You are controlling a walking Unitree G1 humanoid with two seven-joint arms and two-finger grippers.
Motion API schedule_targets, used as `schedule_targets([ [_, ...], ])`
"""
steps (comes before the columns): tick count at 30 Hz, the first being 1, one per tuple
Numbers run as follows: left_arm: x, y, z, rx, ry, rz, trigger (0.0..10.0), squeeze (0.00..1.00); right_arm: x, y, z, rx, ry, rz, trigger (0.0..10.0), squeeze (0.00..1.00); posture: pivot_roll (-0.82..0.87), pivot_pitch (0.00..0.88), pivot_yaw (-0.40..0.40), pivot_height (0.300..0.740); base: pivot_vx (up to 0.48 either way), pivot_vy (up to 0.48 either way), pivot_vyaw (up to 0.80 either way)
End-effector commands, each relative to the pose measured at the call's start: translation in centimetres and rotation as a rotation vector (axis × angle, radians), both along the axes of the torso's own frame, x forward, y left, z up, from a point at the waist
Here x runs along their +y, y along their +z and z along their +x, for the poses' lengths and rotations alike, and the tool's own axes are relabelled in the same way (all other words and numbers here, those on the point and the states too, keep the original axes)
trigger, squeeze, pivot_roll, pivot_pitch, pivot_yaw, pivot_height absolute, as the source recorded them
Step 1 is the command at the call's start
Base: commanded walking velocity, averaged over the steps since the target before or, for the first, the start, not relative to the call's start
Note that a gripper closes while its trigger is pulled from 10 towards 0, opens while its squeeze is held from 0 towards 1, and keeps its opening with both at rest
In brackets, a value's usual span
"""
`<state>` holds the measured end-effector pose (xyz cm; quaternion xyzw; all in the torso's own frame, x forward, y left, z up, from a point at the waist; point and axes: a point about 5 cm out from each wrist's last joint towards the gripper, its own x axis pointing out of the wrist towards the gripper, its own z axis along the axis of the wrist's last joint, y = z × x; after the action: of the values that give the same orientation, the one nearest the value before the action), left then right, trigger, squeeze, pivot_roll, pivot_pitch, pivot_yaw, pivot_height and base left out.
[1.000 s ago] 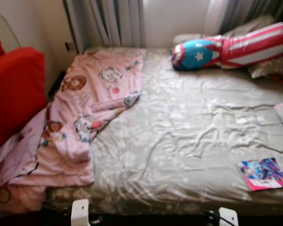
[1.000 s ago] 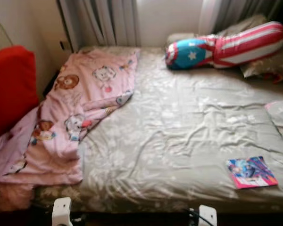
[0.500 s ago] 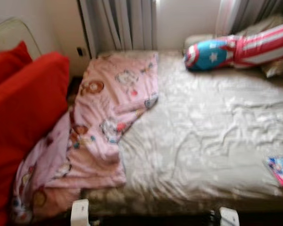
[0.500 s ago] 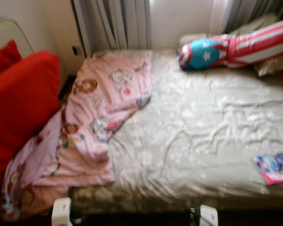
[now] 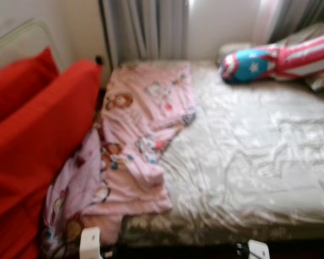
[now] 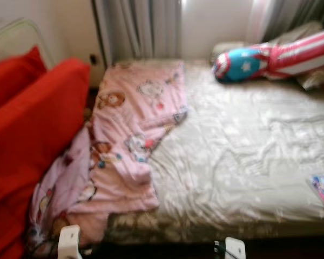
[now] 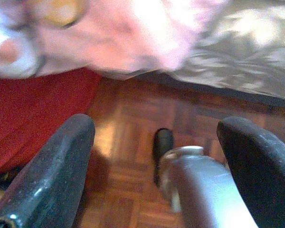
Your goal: Clean up the room
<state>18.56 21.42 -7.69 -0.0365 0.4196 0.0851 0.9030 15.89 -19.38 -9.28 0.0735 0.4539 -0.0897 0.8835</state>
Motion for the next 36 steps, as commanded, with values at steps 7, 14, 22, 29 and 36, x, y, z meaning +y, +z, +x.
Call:
schedule_targets([
  [7, -0.5, -0.07, -0.01, -0.011, 0.001, -0.013, 10.0, 0.0, -0.53, 0.03, -0.12, 0.002, -0.009, -0.012, 10.0, 0.0, -0.09, 0.046, -0.015, 0.74, 0.0, 0.0, 0.8],
  [14, -0.53, 0.01, 0.14, -0.02, 0.008, -0.016, 10.0, 0.0, -0.63, 0.05, -0.11, -0.002, -0.031, -0.013, 10.0, 0.0, -0.08, 0.052, -0.021, 0.74, 0.0, 0.0, 0.8],
  [22, -0.8, 0.03, 0.24, -0.027, -0.002, -0.025, 10.0, 0.0, -0.76, 0.03, -0.19, 0.001, -0.043, -0.007, 10.0, 0.0, -0.09, 0.055, -0.028, 0.74, 0.0, 0.0, 0.17],
  [29, -0.96, 0.07, 0.36, -0.029, -0.017, -0.012, 10.0, 0.0, -0.96, 0.09, -0.11, 0.0, -0.036, -0.014, 10.0, 0.0, -0.09, 0.061, -0.037, 0.74, 0.0, -0.144, 0.0],
  [36, -0.87, 0.06, 0.32, -0.028, -0.002, -0.016, 10.0, 0.0, -1.03, 0.21, 0.07, -0.008, -0.003, -0.035, 10.0, 0.0, -0.09, 0.066, -0.04, 0.74, 0.0, -0.397, 0.28],
])
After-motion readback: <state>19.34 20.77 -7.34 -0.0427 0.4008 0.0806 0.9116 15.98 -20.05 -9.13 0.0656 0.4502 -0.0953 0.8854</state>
